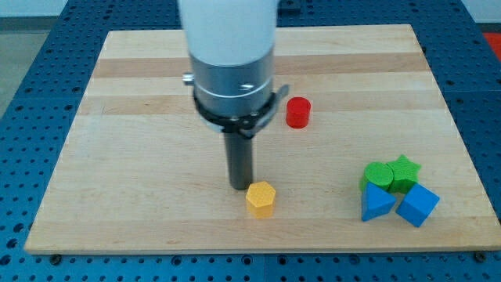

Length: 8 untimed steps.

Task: Move the yellow hexagon towards bottom right side of the board

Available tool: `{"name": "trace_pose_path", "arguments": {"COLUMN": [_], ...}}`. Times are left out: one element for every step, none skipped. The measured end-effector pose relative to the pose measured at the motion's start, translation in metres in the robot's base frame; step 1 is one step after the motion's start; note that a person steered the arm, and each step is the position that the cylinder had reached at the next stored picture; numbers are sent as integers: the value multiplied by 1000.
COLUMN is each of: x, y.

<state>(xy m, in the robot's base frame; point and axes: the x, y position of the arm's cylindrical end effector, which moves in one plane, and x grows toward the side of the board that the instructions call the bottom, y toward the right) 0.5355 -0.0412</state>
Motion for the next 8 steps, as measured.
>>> {"name": "trace_pose_path", "arguments": {"x": [17, 38, 44, 44, 44, 24, 14, 15], "y": [-22, -12, 20, 51, 50, 25, 29, 58]}}
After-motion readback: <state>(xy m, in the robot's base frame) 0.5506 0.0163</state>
